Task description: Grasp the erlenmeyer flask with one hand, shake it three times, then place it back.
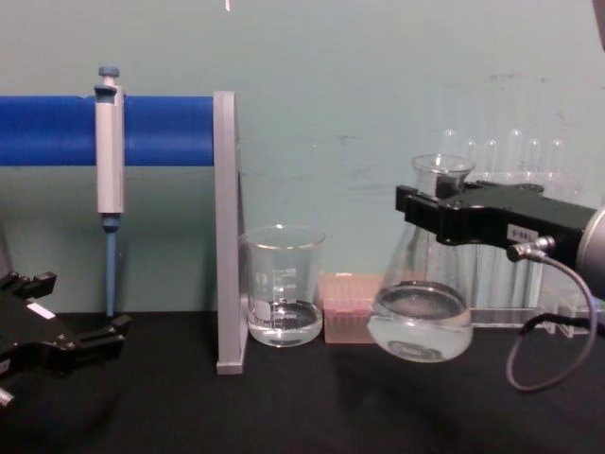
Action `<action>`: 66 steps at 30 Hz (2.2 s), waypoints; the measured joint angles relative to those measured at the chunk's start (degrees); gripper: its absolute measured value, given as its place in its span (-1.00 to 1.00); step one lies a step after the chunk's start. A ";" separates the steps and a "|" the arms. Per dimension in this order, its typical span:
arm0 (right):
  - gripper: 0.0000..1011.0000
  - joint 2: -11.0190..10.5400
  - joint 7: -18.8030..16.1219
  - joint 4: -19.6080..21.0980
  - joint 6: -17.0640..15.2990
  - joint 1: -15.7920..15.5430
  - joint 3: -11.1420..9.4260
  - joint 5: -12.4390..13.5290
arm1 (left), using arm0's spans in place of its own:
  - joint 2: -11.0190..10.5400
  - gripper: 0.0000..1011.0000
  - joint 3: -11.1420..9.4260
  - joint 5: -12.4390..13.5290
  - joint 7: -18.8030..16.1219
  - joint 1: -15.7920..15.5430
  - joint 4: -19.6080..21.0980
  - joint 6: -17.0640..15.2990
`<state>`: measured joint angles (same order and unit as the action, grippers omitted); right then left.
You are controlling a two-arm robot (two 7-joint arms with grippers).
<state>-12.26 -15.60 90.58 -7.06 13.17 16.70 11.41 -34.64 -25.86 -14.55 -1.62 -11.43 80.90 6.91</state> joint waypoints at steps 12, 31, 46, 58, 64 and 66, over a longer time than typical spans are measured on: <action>-0.10 -1.95 -4.55 -0.63 -0.12 1.24 2.10 2.90 | 0.00 0.98 0.00 0.00 0.00 0.00 0.00 0.00; -0.10 -5.41 -8.22 -1.57 0.33 2.72 5.70 6.18 | 0.00 0.98 0.00 0.00 0.00 0.00 0.00 0.00; -0.10 -6.33 -8.02 -3.97 2.29 3.04 7.22 6.68 | 0.00 0.98 0.00 0.00 0.00 0.00 0.00 0.00; -0.10 -6.43 -8.39 -5.99 3.39 3.34 7.81 7.03 | 0.00 0.98 0.00 0.00 0.00 0.00 0.00 0.00; -0.10 -6.56 -8.87 -6.87 3.76 3.54 8.25 7.03 | 0.00 0.98 0.00 0.00 0.00 0.00 0.00 0.00; -0.10 -6.62 -9.17 -7.29 3.98 3.63 8.43 7.02 | 0.00 0.98 0.00 0.00 0.00 0.00 0.00 0.00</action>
<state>-18.88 -24.77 83.29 -3.09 16.80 25.14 18.44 -34.65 -25.86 -14.55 -1.62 -11.43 80.90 6.91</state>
